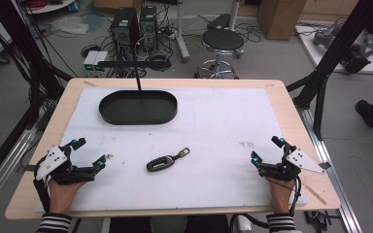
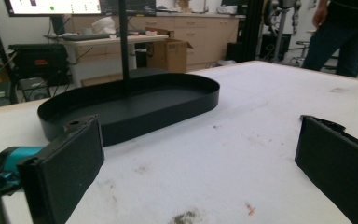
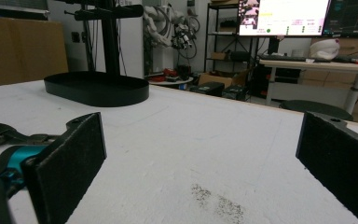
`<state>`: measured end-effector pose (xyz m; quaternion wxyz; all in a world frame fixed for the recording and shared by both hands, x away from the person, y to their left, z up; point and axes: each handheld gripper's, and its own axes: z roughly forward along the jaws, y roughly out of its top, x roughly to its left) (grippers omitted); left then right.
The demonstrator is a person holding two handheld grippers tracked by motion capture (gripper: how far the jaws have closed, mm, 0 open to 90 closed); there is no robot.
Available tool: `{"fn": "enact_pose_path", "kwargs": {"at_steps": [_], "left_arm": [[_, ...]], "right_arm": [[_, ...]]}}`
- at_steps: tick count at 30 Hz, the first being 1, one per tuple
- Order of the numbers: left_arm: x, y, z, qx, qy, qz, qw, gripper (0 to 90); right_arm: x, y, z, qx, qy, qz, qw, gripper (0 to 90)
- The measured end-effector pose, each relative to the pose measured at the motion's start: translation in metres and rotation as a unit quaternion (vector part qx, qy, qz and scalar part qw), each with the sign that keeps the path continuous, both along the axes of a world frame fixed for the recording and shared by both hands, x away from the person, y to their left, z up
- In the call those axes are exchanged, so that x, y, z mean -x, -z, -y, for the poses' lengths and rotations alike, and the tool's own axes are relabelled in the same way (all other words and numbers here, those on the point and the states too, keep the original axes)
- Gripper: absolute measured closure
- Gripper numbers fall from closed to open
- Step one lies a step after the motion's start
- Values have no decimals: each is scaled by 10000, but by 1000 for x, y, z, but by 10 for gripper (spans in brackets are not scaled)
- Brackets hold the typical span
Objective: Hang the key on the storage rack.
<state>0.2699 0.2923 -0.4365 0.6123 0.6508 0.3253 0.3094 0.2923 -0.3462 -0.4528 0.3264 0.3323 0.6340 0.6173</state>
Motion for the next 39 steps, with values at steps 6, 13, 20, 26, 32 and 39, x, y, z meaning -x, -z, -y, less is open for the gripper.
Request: {"fn": "enact_pose_path", "kwargs": {"at_steps": [6,13,20,26,32,39], "left_arm": [[-7,-23,2,-243,168,-44,9996,17],[-24,-54,15,-601,704,-216,9955,17],[-40,-74,35,-877,1091,-461,9891,17],[-52,-88,60,-1245,1519,-640,9784,17],[-62,-92,80,-1542,1873,-872,9662,17],[-67,-90,99,-1890,2131,-1093,9523,17]], "right_arm": [[0,0,0,8,-4,31,10000,4],[0,0,0,-22,8,27,10000,4],[1,0,0,-30,4,32,10000,4],[1,0,0,-24,7,31,10000,4],[0,0,1,-4,7,25,10000,4],[0,0,1,1,8,29,10000,4]]}}
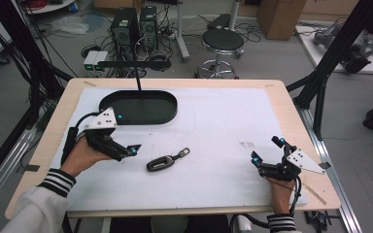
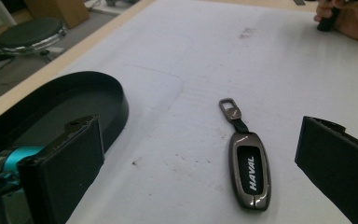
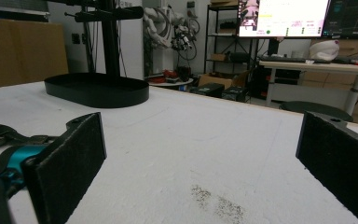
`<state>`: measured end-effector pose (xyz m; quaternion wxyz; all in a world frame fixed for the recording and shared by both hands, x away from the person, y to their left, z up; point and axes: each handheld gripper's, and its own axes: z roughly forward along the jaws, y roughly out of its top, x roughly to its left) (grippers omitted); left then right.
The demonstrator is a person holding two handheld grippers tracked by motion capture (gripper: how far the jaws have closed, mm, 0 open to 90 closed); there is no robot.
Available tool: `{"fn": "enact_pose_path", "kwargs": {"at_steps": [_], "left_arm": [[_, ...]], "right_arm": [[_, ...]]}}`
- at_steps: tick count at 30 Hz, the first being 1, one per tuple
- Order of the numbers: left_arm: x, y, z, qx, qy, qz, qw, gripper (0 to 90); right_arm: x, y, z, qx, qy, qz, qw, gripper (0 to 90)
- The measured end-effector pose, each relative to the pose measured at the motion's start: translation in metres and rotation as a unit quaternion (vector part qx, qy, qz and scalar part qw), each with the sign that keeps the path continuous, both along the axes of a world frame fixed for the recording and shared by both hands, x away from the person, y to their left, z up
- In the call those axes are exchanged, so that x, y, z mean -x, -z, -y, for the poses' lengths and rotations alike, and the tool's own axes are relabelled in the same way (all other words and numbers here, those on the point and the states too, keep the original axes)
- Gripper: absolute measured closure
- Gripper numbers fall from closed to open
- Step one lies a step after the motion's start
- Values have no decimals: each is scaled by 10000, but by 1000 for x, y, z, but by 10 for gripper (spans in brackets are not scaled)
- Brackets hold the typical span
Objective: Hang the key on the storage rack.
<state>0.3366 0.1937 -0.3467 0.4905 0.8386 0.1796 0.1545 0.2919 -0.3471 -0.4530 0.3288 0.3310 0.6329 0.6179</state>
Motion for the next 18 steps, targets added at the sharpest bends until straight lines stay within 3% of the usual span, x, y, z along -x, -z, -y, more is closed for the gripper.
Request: {"fn": "enact_pose_path", "kwargs": {"at_steps": [4,9,11,13,15,16,18], "left_arm": [[-4,-2,14,-215,289,-220,9991,17],[-9,-4,30,-493,476,-363,9970,17],[-12,-3,38,-743,587,-404,9947,17],[-13,-2,41,-803,609,-429,9940,17],[-16,1,50,-1041,671,-560,9907,17],[-16,1,50,-1041,671,-560,9907,17],[-17,5,57,-1221,722,-595,9881,17]], "right_arm": [[0,0,0,-2,0,-2,10000,4],[0,0,0,-41,-9,-14,10000,4],[0,0,0,-26,-4,-11,10000,4],[0,0,0,-27,-5,-9,10000,4],[0,0,0,-38,-10,-2,10000,4],[0,0,0,-36,-9,-5,10000,4],[0,0,0,-35,-9,-1,10000,4]]}}
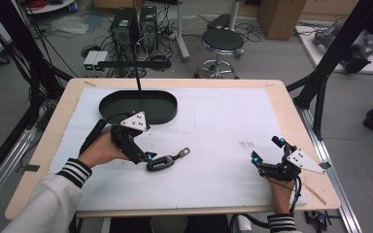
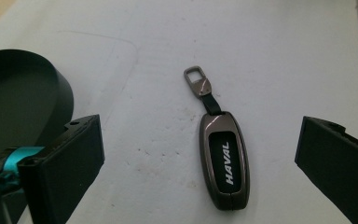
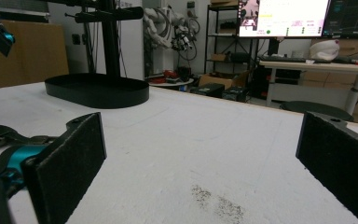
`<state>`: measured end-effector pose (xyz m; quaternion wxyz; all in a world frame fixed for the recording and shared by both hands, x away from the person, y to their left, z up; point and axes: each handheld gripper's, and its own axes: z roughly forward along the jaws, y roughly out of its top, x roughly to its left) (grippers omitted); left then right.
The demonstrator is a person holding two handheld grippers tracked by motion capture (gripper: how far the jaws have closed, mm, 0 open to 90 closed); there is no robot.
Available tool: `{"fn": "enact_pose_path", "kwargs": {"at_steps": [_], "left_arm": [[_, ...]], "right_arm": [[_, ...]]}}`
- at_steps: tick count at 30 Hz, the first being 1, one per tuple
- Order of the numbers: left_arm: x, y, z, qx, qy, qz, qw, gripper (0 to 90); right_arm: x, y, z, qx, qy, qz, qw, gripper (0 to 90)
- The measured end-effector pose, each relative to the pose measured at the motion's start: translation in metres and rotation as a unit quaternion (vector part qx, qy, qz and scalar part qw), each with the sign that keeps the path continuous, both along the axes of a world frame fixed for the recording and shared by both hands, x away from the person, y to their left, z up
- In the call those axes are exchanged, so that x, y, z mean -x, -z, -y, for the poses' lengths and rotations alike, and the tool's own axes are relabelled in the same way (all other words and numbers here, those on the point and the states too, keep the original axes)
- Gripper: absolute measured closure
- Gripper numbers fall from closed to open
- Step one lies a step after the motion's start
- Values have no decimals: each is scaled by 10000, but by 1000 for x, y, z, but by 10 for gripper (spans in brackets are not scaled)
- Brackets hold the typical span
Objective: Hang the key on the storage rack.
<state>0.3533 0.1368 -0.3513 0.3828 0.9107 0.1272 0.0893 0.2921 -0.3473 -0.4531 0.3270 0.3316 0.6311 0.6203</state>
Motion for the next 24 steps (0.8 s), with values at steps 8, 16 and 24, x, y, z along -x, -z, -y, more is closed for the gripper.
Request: {"fn": "enact_pose_path", "kwargs": {"at_steps": [8,16,24], "left_arm": [[-2,13,21,-649,168,-191,9976,18],[-5,26,34,-1063,247,-363,9934,82],[-7,34,45,-1348,316,-490,9892,85]], "right_arm": [[0,0,0,1,6,21,10000,4],[0,0,0,3,6,23,10000,4],[0,0,0,-3,6,21,10000,4]]}}
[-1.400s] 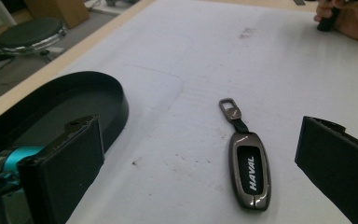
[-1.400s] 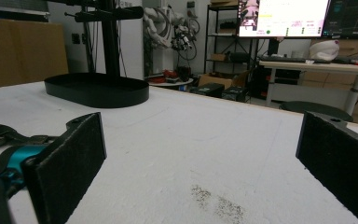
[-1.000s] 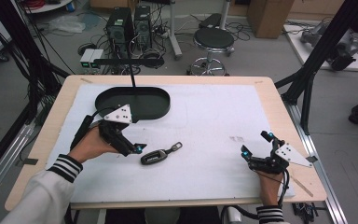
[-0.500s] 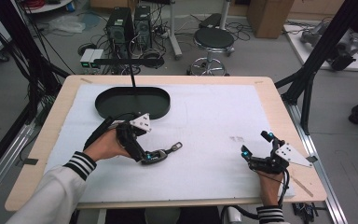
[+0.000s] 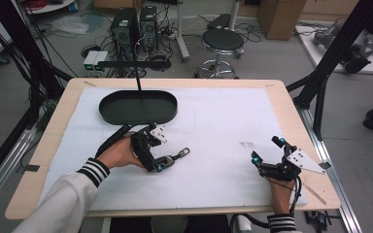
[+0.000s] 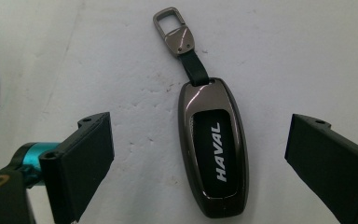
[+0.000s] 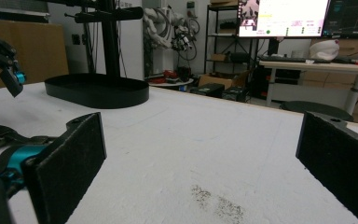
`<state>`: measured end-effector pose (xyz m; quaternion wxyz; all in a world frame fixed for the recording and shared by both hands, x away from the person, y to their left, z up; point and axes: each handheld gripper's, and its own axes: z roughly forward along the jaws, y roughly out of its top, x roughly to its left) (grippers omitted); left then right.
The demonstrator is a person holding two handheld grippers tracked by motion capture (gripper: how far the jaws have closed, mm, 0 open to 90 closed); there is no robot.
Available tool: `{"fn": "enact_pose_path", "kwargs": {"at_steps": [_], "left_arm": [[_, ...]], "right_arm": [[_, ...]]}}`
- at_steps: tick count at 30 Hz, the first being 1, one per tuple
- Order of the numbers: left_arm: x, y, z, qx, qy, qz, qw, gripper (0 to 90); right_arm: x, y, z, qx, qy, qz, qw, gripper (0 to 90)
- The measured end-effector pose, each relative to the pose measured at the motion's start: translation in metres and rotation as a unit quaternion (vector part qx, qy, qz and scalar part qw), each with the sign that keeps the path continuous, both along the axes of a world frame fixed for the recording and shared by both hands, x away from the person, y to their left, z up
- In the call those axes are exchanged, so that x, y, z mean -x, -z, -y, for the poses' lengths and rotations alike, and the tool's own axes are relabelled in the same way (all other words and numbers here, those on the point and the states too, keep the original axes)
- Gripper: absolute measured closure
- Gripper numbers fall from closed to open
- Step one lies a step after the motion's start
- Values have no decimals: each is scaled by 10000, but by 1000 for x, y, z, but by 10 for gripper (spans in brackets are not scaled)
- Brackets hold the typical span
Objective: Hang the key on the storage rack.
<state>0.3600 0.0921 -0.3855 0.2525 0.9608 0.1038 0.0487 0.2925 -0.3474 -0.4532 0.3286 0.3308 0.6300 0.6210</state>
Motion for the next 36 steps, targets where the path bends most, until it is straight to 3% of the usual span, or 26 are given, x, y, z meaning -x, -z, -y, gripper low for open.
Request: {"fn": "enact_pose_path", "kwargs": {"at_steps": [5,8,9,16,28,36], "left_arm": [[-1,6,7,-119,-85,-110,9998,84],[-2,9,11,-328,-84,-123,9993,90],[-2,12,14,-485,-83,-144,9987,102],[-3,19,20,-836,-108,-278,9961,134],[-2,23,25,-1019,-132,-410,9939,218],[-1,24,26,-1151,-59,-344,9927,321]], "right_arm": [[0,0,0,-16,-2,-18,10000,4],[0,0,0,-29,-13,-32,10000,4],[0,0,0,-48,-9,-44,10000,4],[1,0,0,-59,-6,-66,10000,4],[1,0,0,-63,-4,-63,10000,4],[1,0,0,-48,-3,-58,10000,4]]}}
